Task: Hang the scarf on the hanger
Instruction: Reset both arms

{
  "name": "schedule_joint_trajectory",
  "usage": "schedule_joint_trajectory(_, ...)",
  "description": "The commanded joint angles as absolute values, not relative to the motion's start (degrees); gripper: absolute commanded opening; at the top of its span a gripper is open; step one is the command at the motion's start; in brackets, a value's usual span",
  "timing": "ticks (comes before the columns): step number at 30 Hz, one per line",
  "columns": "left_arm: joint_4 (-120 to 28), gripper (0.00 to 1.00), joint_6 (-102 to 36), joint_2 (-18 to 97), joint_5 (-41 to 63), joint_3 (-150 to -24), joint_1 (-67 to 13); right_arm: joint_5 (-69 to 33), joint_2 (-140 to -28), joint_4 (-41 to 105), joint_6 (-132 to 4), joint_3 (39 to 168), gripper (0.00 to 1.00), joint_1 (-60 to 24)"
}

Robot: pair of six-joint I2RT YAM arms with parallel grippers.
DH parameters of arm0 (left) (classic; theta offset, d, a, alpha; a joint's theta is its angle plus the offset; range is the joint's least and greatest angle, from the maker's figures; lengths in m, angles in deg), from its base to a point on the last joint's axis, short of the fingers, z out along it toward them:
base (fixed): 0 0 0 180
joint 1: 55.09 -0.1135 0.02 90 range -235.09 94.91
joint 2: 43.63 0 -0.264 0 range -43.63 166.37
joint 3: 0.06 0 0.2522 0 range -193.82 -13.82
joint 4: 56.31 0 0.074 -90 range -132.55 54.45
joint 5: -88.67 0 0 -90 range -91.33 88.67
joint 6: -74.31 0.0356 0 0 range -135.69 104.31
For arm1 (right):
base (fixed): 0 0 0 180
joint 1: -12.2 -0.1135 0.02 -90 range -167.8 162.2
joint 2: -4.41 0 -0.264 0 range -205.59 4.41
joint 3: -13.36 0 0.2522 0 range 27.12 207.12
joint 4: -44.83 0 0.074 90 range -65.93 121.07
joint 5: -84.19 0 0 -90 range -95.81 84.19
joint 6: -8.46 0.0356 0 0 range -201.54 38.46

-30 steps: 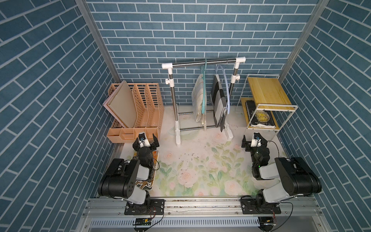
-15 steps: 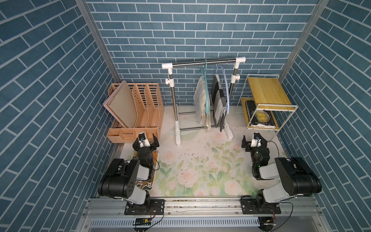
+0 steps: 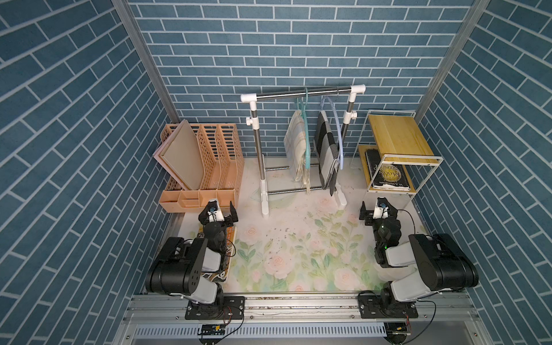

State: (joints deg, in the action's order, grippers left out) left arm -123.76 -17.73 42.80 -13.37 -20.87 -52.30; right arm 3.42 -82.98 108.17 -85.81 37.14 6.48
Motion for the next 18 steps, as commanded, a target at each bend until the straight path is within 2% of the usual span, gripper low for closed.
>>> schedule_joint_trajectory(1, -122.24, 0.99, -18.4, 42.48, -14.13, -22.65, -52.55, 4.05, -83.3, 107.98, -83.91, 38.03, 1.0, 6.72)
schedule_joint_trajectory(4, -117.03, 1.0, -16.2, 42.82, -8.12, -25.12, -52.6, 4.09, -83.37, 107.93, -83.91, 38.06, 1.0, 6.68)
schedule_joint_trajectory(6, -120.41, 1.0, -15.88, 43.1, -7.85, -23.81, -52.62, 4.09, -83.36, 108.03, -83.91, 38.03, 1.0, 6.74)
schedule_joint_trajectory(8, -116.86, 0.99, -15.89, 43.31, -7.28, -25.71, -52.6, 4.04, -83.32, 108.05, -83.91, 38.08, 1.0, 6.75)
schedule_joint_trajectory(18, -116.78, 1.0, -15.82, 43.16, -6.56, -25.7, -52.8, 4.0, -83.37, 108.0, -83.91, 38.03, 1.0, 6.7)
